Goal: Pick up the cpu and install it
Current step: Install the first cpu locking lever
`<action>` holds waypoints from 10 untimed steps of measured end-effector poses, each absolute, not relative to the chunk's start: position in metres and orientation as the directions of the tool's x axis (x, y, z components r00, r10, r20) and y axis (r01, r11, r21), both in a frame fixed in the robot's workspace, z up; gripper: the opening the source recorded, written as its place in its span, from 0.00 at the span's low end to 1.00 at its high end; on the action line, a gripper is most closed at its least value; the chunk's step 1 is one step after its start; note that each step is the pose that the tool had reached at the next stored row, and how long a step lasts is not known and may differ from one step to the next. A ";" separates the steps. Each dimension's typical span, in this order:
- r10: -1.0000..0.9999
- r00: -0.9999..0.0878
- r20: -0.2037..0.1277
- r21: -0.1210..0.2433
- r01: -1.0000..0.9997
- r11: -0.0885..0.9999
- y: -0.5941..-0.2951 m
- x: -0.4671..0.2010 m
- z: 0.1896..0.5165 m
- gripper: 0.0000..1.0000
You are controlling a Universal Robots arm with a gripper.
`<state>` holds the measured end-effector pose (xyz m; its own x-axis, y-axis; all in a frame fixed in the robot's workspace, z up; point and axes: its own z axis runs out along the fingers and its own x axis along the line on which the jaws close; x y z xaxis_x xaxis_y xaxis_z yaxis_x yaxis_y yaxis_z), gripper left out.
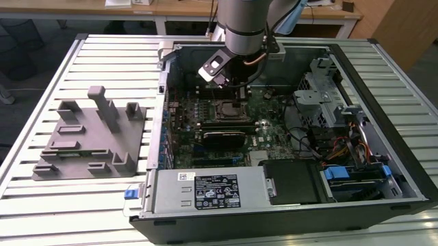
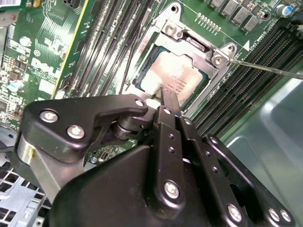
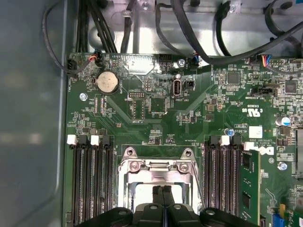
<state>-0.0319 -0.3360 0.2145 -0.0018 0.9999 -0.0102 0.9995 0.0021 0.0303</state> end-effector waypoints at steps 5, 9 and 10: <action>1.000 -0.002 -0.010 0.030 1.000 0.002 -0.336 -0.032 0.223 0.11; 1.000 -0.002 -0.010 0.030 1.000 0.002 -0.336 -0.032 0.233 0.11; 1.000 -0.002 -0.010 0.030 1.000 0.002 -0.336 -0.032 0.235 0.11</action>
